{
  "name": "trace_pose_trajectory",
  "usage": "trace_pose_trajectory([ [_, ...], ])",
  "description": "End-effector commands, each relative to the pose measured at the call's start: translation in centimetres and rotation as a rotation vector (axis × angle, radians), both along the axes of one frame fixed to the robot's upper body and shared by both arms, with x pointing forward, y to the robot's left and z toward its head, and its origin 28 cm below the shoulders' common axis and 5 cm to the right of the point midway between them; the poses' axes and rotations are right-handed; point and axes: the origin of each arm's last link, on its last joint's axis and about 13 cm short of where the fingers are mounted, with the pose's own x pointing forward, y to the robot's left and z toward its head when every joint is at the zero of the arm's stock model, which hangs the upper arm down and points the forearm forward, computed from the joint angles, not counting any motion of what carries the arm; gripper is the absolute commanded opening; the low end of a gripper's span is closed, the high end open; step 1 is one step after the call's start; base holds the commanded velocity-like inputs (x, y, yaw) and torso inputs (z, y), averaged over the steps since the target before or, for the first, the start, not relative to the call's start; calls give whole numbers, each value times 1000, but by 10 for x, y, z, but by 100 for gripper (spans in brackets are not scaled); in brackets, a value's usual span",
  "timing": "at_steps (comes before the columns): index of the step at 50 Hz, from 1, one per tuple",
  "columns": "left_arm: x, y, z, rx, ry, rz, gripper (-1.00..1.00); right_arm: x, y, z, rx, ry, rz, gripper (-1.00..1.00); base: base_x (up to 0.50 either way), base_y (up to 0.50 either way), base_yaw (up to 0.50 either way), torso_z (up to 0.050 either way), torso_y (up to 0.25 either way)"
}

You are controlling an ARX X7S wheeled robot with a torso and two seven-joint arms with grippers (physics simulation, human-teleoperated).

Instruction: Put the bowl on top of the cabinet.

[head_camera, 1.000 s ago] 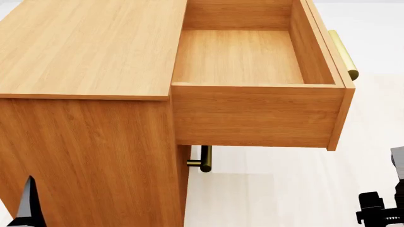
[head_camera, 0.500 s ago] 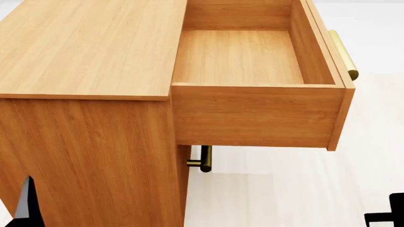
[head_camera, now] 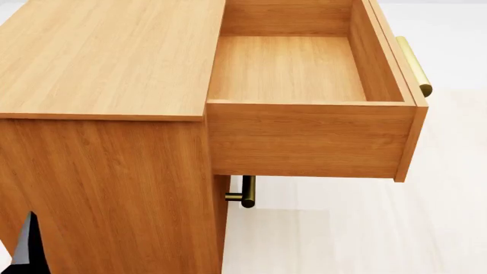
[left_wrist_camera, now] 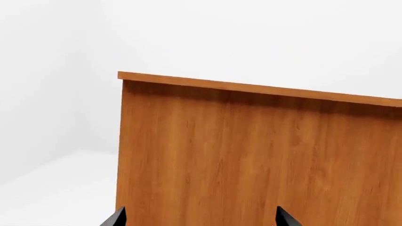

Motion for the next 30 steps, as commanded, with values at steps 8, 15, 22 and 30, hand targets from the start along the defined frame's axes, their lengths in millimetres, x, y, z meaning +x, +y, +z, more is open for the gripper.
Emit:
trace_pose_trajectory([
  [8, -7, 3, 7, -24, -29, -11, 100, -33, 10, 72, -163, -104, -41, -100, 0, 0, 0, 0, 0],
  [15, -11, 5, 11, -39, -41, -9, 100, -27, 14, 91, -210, -199, -110, -100, 0, 0, 0, 0, 0],
  [22, -13, 8, 14, -49, -51, 3, 100, -21, 23, 111, -264, -247, -143, -100, 0, 0, 0, 0, 0],
  [30, -13, 9, 15, -53, -56, 9, 100, -19, 35, 136, -328, -278, -124, -100, 0, 0, 0, 0, 1],
])
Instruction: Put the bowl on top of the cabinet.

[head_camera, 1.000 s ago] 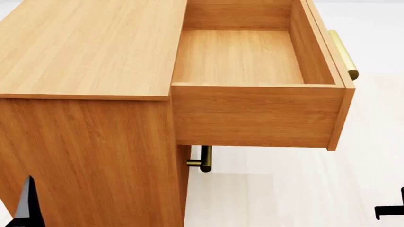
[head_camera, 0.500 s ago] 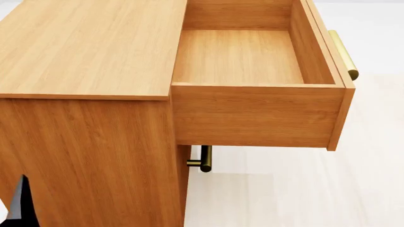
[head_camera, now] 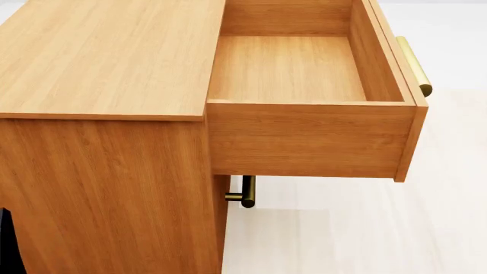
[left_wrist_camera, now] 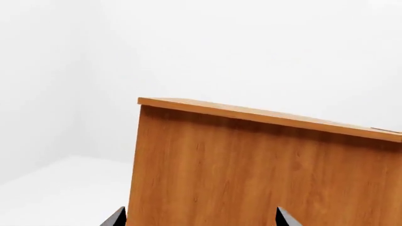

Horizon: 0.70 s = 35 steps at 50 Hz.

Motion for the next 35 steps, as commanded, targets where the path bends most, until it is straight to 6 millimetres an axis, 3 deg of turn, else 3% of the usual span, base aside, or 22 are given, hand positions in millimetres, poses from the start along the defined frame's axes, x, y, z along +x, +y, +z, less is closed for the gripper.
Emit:
trace_pose_trajectory([
  [1, -2, 2, 3, -10, -10, 8, 100, 0, 12, 36, -97, -75, -35, -100, 0, 0, 0, 0, 0],
  [12, -4, 4, 5, -16, -19, 11, 100, 8, 30, 69, -157, -120, 2, -100, 0, 0, 0, 0, 0],
  [14, -5, 5, 7, -21, -24, 13, 100, 10, 40, 85, -174, -133, 18, -100, 0, 0, 0, 0, 0],
  [26, -5, 6, 8, -28, -30, 17, 100, 30, 76, 112, -248, -136, 91, -100, 0, 0, 0, 0, 1],
  [35, -7, 8, 11, -40, -40, 23, 100, 39, 107, 148, -265, -204, 169, -100, 0, 0, 0, 0, 0],
])
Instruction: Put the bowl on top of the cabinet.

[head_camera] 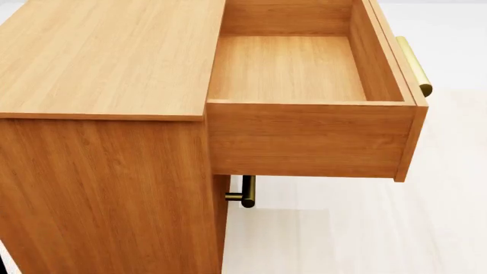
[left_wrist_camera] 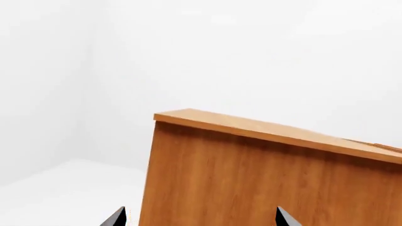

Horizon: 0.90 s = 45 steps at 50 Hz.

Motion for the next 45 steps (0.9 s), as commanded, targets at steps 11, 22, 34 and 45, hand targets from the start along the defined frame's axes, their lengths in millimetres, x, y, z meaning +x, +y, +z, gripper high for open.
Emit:
trace_pose_trajectory([
  [11, 6, 5, 0, -33, 24, -18, 100, 38, 77, 60, -90, -127, 255, -100, 0, 0, 0, 0, 1],
  [22, 4, 9, 3, -49, 17, -3, 100, 43, 132, 61, -87, -129, 537, -100, 0, 0, 0, 0, 0],
  [34, 2, 12, 6, -67, 2, 4, 100, 35, 155, 60, -117, -141, 675, -100, 0, 0, 0, 0, 1],
  [45, 2, 13, 6, -68, 0, 3, 100, 28, 172, 60, -93, -141, 829, -100, 0, 0, 0, 0, 0],
])
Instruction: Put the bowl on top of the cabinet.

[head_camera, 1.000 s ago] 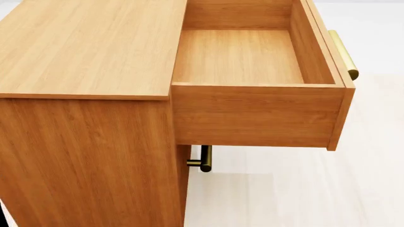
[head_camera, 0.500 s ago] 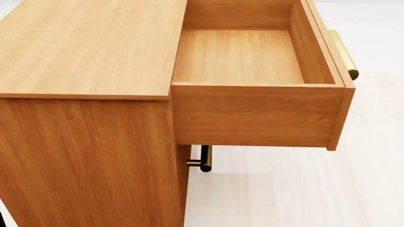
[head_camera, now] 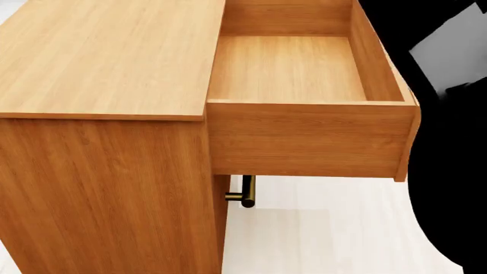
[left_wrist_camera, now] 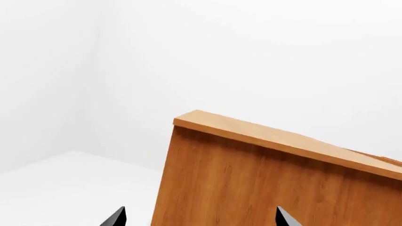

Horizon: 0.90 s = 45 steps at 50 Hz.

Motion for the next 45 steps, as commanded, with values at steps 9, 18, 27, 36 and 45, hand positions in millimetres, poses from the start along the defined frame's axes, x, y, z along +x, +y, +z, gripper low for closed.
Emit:
trace_pose_trajectory([
  [9, 0, 0, 1, -4, -3, -1, 100, -12, 27, 0, -12, 1, 199, -100, 0, 0, 0, 0, 1],
  [18, 1, 2, 1, -5, -3, 4, 100, -14, 36, -5, -53, 19, 250, -100, 0, 0, 0, 0, 0],
  [27, 1, 1, 1, -4, -4, 0, 100, -15, 41, -10, -94, 25, 256, -100, 0, 0, 0, 0, 1],
  [36, -1, 2, 2, -6, -9, -4, 100, -12, 44, -18, -116, 51, 264, -100, 0, 0, 0, 0, 0],
  [45, -3, 3, 3, -11, -15, -5, 100, -11, 51, -31, -197, 113, 294, -100, 0, 0, 0, 0, 1],
])
